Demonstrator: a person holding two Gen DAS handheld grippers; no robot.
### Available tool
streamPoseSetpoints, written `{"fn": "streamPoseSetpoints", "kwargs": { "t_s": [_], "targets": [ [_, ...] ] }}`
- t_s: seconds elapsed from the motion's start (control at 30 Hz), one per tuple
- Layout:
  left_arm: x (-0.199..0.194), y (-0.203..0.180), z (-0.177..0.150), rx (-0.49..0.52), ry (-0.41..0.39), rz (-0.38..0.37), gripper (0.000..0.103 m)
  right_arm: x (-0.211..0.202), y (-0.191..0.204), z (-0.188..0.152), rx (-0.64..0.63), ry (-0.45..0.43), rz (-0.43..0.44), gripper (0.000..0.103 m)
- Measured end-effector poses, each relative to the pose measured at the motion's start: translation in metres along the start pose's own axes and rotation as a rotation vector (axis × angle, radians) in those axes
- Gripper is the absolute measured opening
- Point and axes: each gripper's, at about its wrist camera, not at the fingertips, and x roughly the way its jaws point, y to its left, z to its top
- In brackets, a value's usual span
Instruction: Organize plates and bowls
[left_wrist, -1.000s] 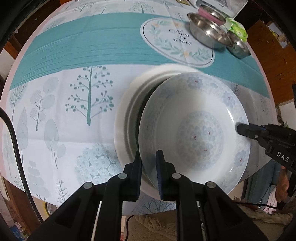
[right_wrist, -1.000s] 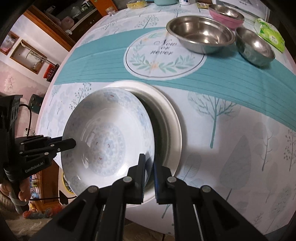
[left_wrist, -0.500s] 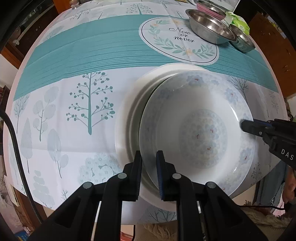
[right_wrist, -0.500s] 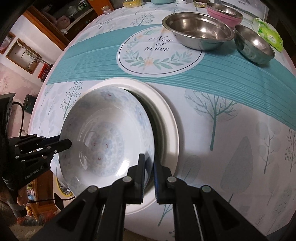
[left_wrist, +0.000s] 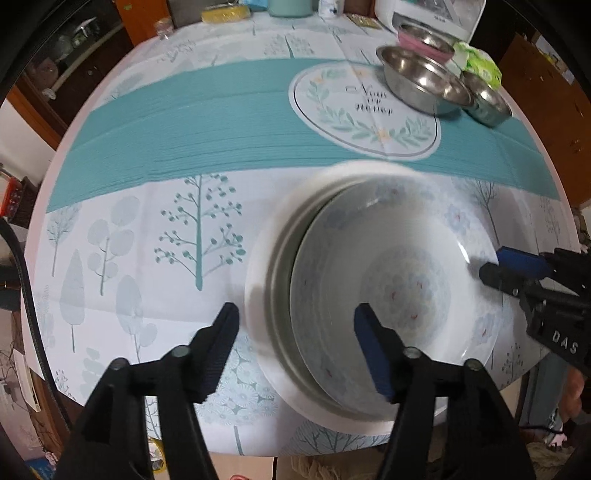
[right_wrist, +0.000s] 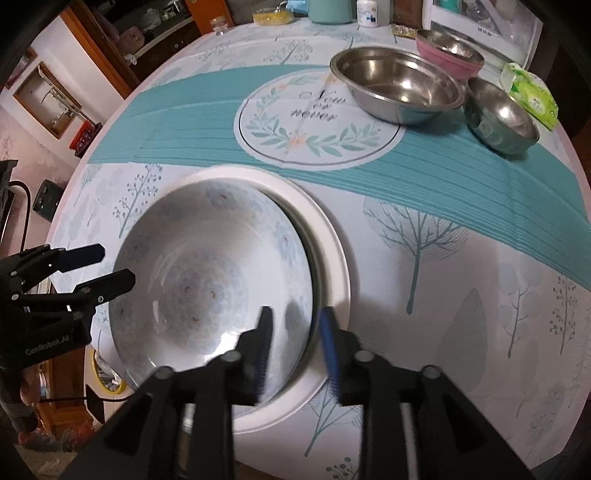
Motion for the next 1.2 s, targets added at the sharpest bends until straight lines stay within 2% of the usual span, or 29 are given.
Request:
{"fn": "streamPoseSetpoints", "kwargs": {
  "t_s": [0.13,0.37,0.7,1.2],
  "targets": [
    [-0.003,-0.001,0.0,-0.02,-0.005,-0.015,0.074,-0.007,0.004,-0.001,-0.007,-0.027,-0.01,0.033],
    [-0.006,-0.008,-0.003,-0.015,-0.008,-0.017,0.075,-0.016,0.006,-0.005,0.004,-0.047,0.005,0.033],
    [-0.022,-0.017,0.0,-0.004,-0.055,-0.025,0.075,-0.024,0.0,-0.008,0.02,-0.064,-0.001,0.033],
    [-0.053,-0.045,0.025,0.029,-0.142,-0.07,0.075,-0.06,-0.026,0.0,0.077,-0.167,-0.008,0.033]
  ]
}}
